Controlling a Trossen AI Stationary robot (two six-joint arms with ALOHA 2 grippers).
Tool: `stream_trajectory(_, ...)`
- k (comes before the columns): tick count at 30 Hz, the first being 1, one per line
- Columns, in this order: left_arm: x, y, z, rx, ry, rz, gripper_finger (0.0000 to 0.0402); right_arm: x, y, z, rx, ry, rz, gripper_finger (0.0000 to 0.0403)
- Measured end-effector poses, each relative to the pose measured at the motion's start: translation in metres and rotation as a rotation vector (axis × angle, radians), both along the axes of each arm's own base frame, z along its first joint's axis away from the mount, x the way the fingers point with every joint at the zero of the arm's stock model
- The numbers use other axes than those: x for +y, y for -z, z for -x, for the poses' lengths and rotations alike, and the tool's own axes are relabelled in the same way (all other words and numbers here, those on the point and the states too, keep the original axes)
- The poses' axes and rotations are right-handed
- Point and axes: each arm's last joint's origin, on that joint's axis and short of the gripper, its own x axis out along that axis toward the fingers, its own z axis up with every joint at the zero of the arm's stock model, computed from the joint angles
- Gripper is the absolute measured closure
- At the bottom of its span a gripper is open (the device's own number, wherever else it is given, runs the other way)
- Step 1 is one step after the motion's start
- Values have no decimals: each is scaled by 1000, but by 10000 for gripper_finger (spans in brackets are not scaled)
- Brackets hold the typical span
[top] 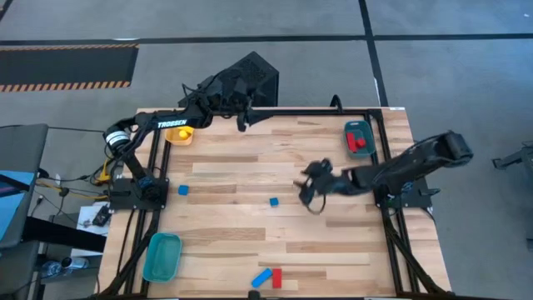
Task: Sort & place blocks by color
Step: Put the red block into the dark blue bin
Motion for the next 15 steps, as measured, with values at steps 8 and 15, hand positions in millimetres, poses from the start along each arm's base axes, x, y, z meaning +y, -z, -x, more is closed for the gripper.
stream_trajectory(8, -24, 18, -7, 59, 177, 21, 127, 65, 46, -24, -49, -254, 38, 148)
stream_trajectory(15, -41, 21, -9, 76, 195, 89, 127, 111, 59, -44, -34, -518, 9, 148)
